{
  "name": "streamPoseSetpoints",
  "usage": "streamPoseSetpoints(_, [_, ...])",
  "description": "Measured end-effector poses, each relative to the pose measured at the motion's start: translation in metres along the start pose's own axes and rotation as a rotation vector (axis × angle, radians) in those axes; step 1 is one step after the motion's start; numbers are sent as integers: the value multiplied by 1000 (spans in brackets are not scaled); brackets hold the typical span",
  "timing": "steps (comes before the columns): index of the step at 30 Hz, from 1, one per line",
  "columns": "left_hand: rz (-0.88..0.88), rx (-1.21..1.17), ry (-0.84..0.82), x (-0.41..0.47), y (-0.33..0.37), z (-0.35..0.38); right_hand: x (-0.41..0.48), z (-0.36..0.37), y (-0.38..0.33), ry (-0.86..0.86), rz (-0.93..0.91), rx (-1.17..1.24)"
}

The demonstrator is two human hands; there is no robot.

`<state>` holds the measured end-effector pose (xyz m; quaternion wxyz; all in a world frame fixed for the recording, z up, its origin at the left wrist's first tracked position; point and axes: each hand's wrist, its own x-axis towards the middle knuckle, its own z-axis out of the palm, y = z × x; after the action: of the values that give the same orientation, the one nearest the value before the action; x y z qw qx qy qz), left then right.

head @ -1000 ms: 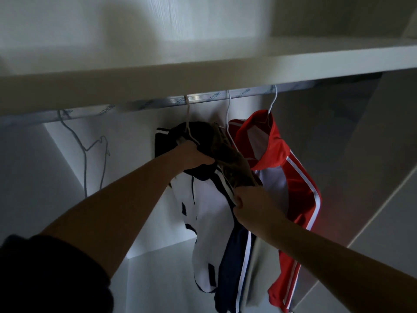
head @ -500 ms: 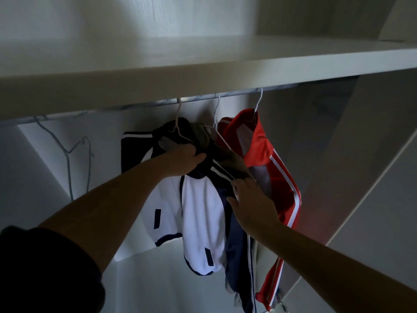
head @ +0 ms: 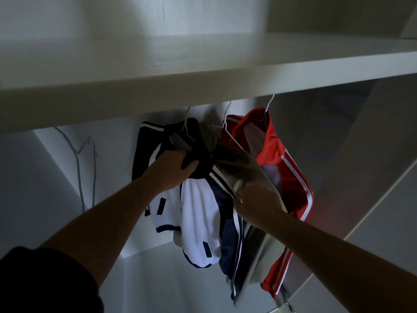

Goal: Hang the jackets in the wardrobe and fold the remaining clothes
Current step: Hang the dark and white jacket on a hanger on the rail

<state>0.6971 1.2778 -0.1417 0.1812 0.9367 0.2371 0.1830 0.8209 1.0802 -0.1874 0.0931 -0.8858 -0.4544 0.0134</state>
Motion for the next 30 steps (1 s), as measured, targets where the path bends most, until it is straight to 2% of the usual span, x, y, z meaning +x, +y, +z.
streamPoseSetpoints(4, [30,33,-3,-16,-3,3,-7,2,-7,-81,1,65])
streamPoseSetpoints(8, [-59,83,53,-33,0,4,-20,1,-13,-101,-12,93])
streamPoseSetpoints(18, [-95,-221,100,-107,37,3,-89,-9,-30,-55,69,284])
streamPoseSetpoints(23, [-49,-465,131,-148,68,11,-143,-16,-24,-29,221,477])
streamPoseSetpoints(26, [-35,-493,121,-172,88,28,-182,-20,-14,1,362,624])
streamPoseSetpoints(30, [-254,-524,85,-189,102,39,-243,-25,2,34,498,678])
